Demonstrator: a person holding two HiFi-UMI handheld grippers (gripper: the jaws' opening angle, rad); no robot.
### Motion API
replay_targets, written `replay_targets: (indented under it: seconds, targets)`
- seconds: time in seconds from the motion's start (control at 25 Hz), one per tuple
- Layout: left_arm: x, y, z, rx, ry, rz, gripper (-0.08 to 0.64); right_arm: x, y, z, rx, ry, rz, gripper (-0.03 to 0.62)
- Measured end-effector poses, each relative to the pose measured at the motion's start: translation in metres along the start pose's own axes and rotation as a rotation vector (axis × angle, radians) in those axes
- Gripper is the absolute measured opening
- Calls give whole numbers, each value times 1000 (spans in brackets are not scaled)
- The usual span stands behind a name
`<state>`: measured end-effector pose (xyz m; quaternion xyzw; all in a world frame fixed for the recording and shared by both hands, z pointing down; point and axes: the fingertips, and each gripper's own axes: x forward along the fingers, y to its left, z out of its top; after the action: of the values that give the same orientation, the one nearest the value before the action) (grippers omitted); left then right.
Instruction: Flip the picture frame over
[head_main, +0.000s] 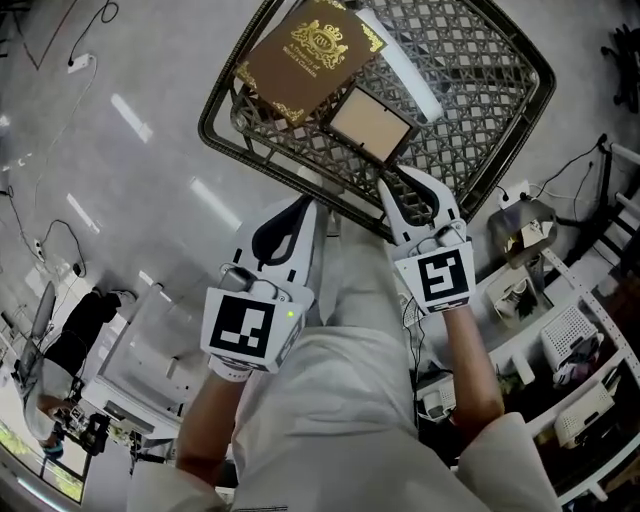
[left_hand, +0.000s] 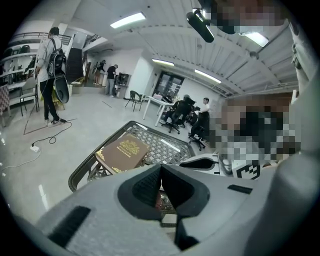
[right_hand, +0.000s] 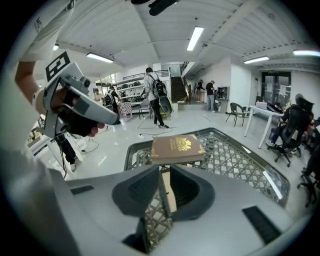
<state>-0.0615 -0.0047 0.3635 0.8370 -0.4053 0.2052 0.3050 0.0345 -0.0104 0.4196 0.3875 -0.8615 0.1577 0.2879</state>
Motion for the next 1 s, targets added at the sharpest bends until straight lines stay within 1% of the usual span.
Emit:
replay_targets:
  seconds: [0.2, 0.4, 0.68, 0.84, 1.0]
  targets:
    - [8, 5, -13, -8, 12, -1, 25, 16, 1, -16, -37, 33, 16, 63]
    - [15, 9, -23, -11, 24, 1, 25, 34, -2, -34, -43, 36, 17, 63]
    - [23, 11, -37, -18, 42, 1, 25, 60, 3, -59, -69, 89, 45, 78]
    - [28, 12, -39, -22, 46, -1, 25, 73, 1, -72, -110, 129, 59, 78]
    - [30, 14, -34, -18, 29, 2, 25, 81, -2, -84, -134, 170, 70, 78]
